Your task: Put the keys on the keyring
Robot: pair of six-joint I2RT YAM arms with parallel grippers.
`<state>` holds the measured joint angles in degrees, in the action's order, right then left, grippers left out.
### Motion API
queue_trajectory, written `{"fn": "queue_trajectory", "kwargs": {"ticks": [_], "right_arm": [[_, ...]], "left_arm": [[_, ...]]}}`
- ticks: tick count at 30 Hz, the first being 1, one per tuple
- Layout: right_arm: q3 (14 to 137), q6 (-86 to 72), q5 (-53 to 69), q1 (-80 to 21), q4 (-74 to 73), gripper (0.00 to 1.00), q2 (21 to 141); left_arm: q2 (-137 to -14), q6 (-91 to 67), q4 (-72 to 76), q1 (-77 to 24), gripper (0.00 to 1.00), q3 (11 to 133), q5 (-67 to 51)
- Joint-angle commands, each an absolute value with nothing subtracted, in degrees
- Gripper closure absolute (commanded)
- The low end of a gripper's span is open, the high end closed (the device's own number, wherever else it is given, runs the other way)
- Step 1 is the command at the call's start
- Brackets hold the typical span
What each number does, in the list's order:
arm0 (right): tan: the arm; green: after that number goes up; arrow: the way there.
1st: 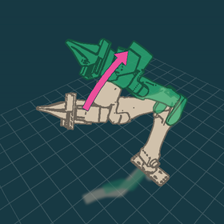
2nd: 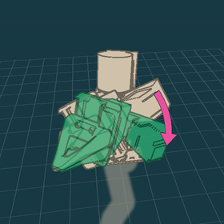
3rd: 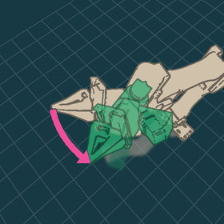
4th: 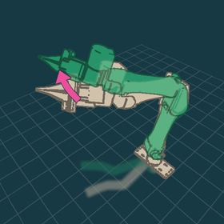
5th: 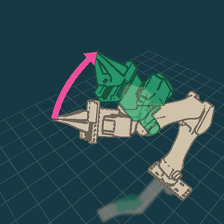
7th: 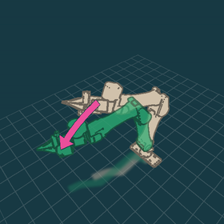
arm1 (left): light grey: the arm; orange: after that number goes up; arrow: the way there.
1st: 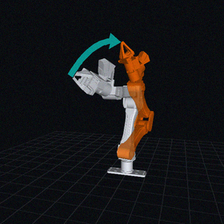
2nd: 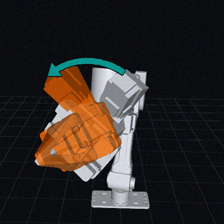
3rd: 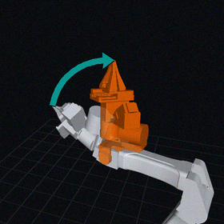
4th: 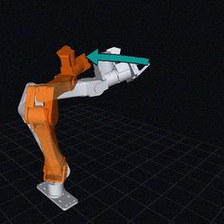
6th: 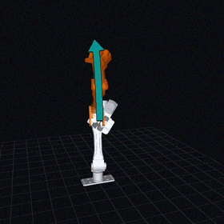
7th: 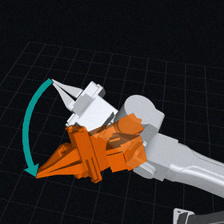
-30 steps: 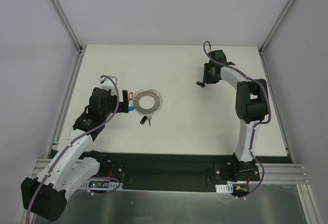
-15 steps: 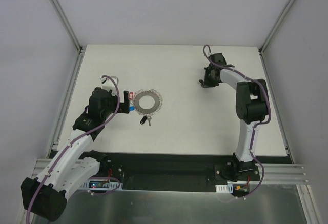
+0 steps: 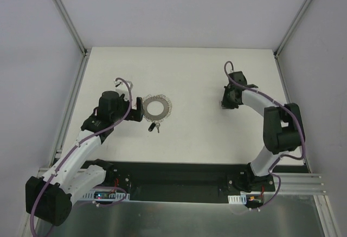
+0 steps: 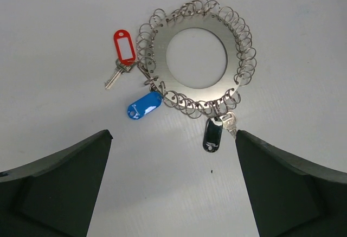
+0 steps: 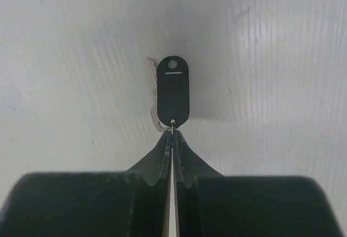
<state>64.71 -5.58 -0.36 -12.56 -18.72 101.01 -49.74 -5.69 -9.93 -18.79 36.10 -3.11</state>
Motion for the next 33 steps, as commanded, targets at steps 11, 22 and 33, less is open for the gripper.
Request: {"fn": "queue_trajectory", "kwargs": {"ticks": [11, 22, 33], "right_arm": [[40.08, -27.07, -15.37, -25.13, -24.25, 0.81, 74.99], [42.89, -13.99, -17.15, -31.02, -25.32, 0.25, 61.09], [38.67, -4.49, -7.91, -33.49, -16.35, 0.25, 57.22]], "left_arm": [[-68.61, -13.62, -7.91, -26.27, 0.02, 47.36, -8.62], [-89.02, -11.53, -7.65, -31.46, 0.19, 57.21, -7.29], [-104.15, -5.62, -7.73, -34.27, 0.39, 63.90, -12.21]]}}
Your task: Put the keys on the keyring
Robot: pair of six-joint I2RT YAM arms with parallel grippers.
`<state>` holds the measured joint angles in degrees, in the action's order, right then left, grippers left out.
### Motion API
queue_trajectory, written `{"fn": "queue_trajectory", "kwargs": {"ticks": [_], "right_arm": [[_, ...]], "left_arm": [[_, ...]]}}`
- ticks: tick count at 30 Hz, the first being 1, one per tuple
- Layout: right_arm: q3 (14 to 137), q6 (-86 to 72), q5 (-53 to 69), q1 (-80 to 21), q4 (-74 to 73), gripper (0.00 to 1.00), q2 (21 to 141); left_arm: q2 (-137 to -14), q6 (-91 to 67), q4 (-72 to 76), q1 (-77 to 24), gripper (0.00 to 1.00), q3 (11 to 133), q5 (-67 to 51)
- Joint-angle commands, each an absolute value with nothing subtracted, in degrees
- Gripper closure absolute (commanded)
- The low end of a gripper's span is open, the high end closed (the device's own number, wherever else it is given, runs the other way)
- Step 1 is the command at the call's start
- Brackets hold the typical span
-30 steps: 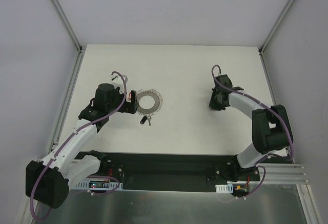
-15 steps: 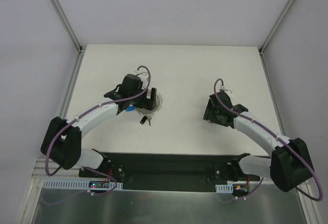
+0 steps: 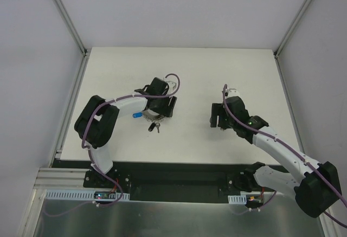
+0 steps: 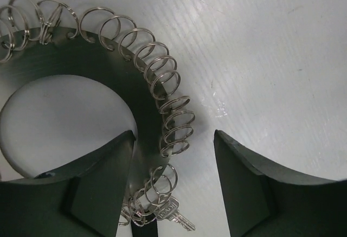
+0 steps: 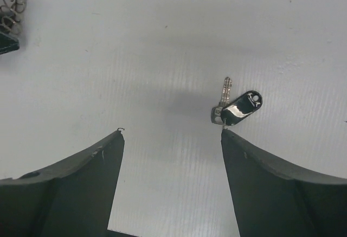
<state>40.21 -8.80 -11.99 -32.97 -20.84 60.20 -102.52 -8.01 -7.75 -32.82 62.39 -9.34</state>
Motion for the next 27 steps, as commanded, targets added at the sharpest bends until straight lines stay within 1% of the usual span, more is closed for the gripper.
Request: {"fn": "queue_trajectory", "kwargs": {"ticks": [1, 2, 3, 7, 10, 13, 21, 22, 24, 26, 27], "right_arm": [[38.32, -4.05, -7.48, -33.49, -15.91, 0.24, 57.13], [38.23, -3.52, -6.51, -33.57, -15.04, 0.25, 57.04], [37.80, -2.73, -5.98, -33.57, -14.42, 0.24, 56.69], [36.30, -2.11, -3.35, -33.75, -11.34, 0.25, 55.72], [34.90, -2.11, -2.38, -34.10, -9.50, 0.25, 55.11], [33.58, -1.93, -0.97, -34.63, -8.00, 0.26, 54.23], [33.92, -0.35, -0.53, -37.52, -8.79, 0.30, 52.91], [34.19, -0.26, -0.61, -38.31, -9.05, 0.30, 53.26], [35.50, -0.35, 2.10, -39.37, -9.49, 0.34, 55.01], [37.78, -0.26, 2.37, -42.26, -10.37, 0.37, 57.81], [38.58, -0.26, 2.37, -44.71, -10.63, 0.37, 59.14]], "left_arm": [[-104.32, -6.06, -7.73, -34.71, 0.39, 63.64, -12.65], [-104.33, -6.41, -7.65, -35.33, 0.43, 62.68, -13.00], [-104.15, -6.94, -7.65, -36.55, 0.44, 62.06, -13.36], [-102.31, -10.97, -7.56, -41.04, 0.45, 58.81, -15.46], [-99.76, -13.70, -7.47, -44.81, 0.45, 56.34, -15.29], [-96.25, -16.08, -7.12, -46.40, 0.44, 54.06, -14.15], [-81.14, -18.37, -6.85, -45.18, 0.34, 50.10, -2.74], [-78.43, -18.54, -6.86, -44.74, 0.33, 49.23, -2.29], [-75.60, -18.54, -6.86, -42.55, 0.31, 48.08, -1.76], [-70.68, -18.63, -6.86, -40.27, 0.26, 45.89, -2.28], [-68.84, -18.55, -6.86, -37.47, 0.25, 45.10, -2.98]]}}
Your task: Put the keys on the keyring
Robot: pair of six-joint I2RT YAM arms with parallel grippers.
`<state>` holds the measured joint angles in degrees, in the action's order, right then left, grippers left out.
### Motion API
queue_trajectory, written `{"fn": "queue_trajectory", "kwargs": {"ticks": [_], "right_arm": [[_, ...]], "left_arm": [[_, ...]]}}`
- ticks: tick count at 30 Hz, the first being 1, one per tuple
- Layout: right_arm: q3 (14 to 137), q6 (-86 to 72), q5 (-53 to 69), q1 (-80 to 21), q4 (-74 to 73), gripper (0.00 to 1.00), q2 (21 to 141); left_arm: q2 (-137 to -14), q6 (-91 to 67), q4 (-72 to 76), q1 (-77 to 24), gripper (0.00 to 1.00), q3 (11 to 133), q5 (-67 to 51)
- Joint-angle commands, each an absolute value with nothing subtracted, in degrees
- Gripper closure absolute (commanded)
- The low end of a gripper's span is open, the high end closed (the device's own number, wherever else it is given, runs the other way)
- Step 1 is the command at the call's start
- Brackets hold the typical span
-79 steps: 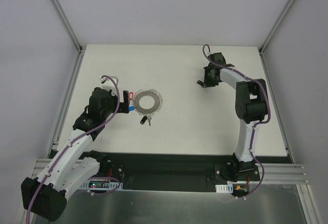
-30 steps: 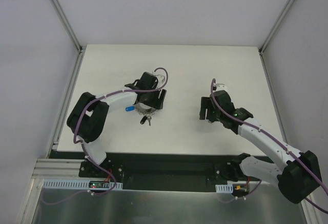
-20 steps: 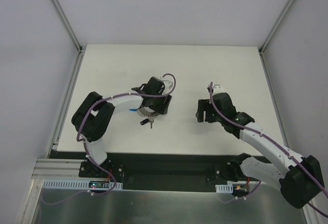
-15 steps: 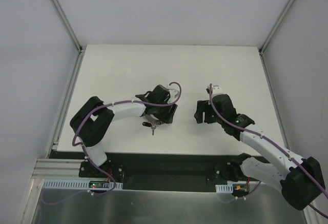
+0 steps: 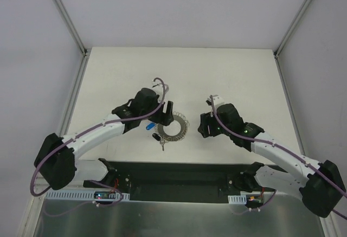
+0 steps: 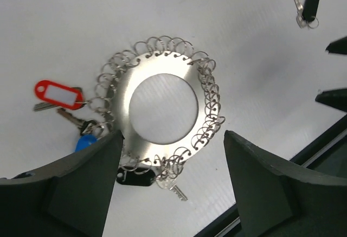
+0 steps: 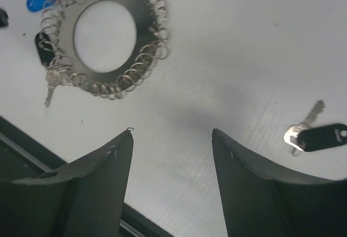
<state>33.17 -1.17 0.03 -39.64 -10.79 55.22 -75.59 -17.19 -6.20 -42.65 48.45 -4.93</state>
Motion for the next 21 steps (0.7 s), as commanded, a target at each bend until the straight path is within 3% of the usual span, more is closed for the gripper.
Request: {"fn": "queue_trajectory", "kwargs": {"ticks": [1, 6, 10, 13, 21], "right_arm": [[39.37, -0.35, 1.85, -46.04, -10.81, 0.38, 60.37], [43.76, -3.25, 1.32, -51.40, -10.46, 0.48, 69.94], [47.54, -6.93, 2.90, -53.87, -9.84, 0.54, 76.79], [49.91, -8.08, 2.82, -54.58, -10.98, 0.62, 81.28], [54.31, -6.86, 0.88, -54.67, -15.12, 0.69, 88.24]], "left_arm": [[-64.99, -18.46, -6.86, -35.88, 0.23, 43.43, -3.51], [-53.28, -14.17, -8.96, -27.78, 0.14, 40.17, -2.65], [-47.30, -8.97, -11.16, -27.16, 0.12, 40.43, -0.26], [-45.88, -5.81, -11.69, -27.07, 0.12, 40.26, 1.40], [-47.02, -5.36, -11.51, -27.07, 0.13, 38.76, 1.41]]}}
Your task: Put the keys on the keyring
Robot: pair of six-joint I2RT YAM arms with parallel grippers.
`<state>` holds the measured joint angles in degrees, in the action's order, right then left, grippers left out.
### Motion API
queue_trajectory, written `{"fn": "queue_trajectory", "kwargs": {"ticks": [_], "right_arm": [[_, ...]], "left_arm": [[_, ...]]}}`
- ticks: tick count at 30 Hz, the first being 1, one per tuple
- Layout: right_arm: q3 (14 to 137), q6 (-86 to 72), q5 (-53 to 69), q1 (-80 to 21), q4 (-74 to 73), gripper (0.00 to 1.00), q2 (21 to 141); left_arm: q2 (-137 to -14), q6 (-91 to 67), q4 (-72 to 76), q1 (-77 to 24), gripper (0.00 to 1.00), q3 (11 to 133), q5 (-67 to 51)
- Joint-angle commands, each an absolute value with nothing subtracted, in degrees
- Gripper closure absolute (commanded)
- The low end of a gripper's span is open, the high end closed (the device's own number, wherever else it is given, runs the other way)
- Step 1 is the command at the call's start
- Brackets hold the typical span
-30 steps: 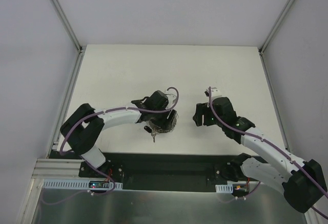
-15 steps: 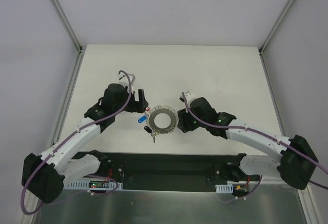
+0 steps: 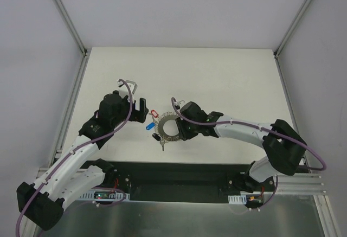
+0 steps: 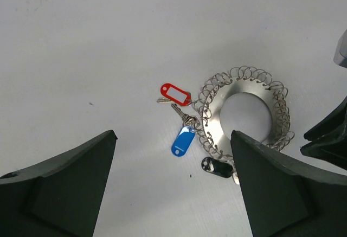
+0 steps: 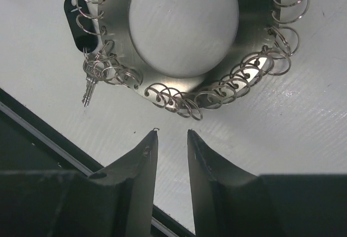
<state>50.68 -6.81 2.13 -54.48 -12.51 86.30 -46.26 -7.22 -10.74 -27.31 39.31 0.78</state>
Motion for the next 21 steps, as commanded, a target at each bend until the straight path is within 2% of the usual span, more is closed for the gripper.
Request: {"fn": "queue_trajectory", "kwargs": {"ticks": [1, 15, 21], "right_arm": [[54.58, -6.68, 0.36, -54.67, -15.47, 0.69, 88.50], [56.25, -5.71, -4.48, -54.58, -18.28, 0.71, 92.90], [55.63, -5.27, -1.58, -53.97, -15.03, 0.77, 94.04]], "left_arm": [[-46.93, -5.27, -11.51, -27.07, 0.13, 38.85, 1.32], [-46.32, -4.83, -11.34, -27.16, 0.13, 38.58, 0.35], [-46.41, -4.83, -11.25, -27.16, 0.13, 38.50, 0.09]]}}
